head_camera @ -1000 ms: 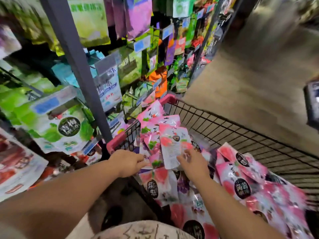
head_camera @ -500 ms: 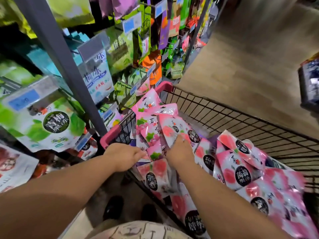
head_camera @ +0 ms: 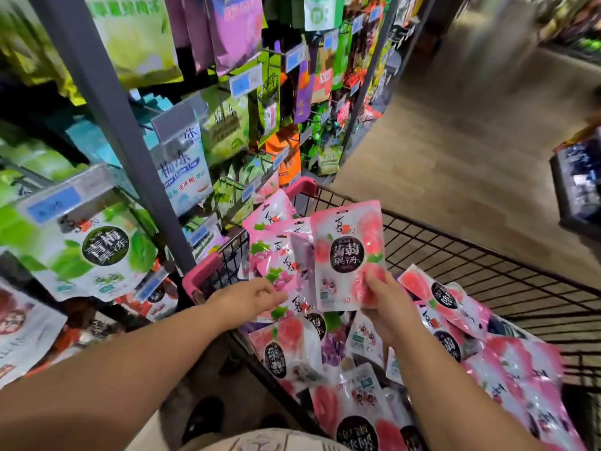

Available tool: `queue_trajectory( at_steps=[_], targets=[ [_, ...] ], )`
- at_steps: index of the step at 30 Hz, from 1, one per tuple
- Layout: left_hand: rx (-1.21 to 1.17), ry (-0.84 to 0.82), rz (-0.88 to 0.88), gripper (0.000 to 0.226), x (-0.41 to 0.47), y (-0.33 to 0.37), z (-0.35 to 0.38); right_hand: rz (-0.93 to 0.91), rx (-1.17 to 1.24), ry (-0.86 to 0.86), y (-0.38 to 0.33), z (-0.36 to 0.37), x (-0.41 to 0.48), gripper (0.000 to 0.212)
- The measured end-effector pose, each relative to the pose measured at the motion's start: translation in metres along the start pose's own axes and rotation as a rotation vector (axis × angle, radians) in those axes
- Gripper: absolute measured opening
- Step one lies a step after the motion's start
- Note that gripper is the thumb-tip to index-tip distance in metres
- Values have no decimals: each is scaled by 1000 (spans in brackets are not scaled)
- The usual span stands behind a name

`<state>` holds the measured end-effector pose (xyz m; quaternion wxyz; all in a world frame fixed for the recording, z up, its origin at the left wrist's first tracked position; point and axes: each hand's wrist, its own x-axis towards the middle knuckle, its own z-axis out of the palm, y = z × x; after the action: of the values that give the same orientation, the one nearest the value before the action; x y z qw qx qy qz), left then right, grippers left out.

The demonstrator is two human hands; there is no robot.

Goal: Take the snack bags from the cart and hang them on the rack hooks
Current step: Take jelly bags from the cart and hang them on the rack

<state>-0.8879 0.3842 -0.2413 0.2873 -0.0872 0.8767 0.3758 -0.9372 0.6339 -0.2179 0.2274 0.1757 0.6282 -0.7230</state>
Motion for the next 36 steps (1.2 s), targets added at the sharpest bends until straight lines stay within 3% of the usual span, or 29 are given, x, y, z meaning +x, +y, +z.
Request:
queue_trajectory(
  at_steps=[3, 5, 8, 11, 13, 17, 20, 23, 27, 31, 34, 36],
  targets=[
    [-370, -56, 58, 67, 2, 16, 7, 53, 120, -139, -2, 16, -1, 29],
    [-802, -117, 90, 77, 1, 22, 14, 76, 136, -215, 2, 30, -1, 33],
    [-1187, -57, 118, 43, -3, 27, 18, 49, 25, -282, 8, 49, -1, 37],
    [-1153, 40, 146, 35, -3, 22, 15, -69, -199, -208, 10, 57, 1, 10],
    [-1050, 193, 113, 31, -3, 19, 13, -148, -361, -165, 11, 56, 2, 8],
    [-944, 559, 15, 30, 1, 10, 11, -154, -629, -133, 25, 49, 7, 22],
    [-704, 725, -49, 37, -1, 3, 8, -131, -949, -232, 42, 49, 8, 40],
    [-681, 750, -44, 40, -3, 0, 8, -218, -1242, -323, 59, 55, 10, 58],
    [-743, 767, -58, 41, 0, -4, 6, -309, -1519, -309, 71, 62, 11, 51],
    [-760, 762, -53, 40, 3, -7, 5, -116, -1539, -362, 68, 60, 11, 42],
    [-756, 755, -43, 36, 3, -7, 5, -84, -1603, -387, 68, 54, 14, 12],
    [-779, 748, -36, 34, 3, -7, 5, -63, -1545, -372, 67, 47, 13, 27]
  ],
)
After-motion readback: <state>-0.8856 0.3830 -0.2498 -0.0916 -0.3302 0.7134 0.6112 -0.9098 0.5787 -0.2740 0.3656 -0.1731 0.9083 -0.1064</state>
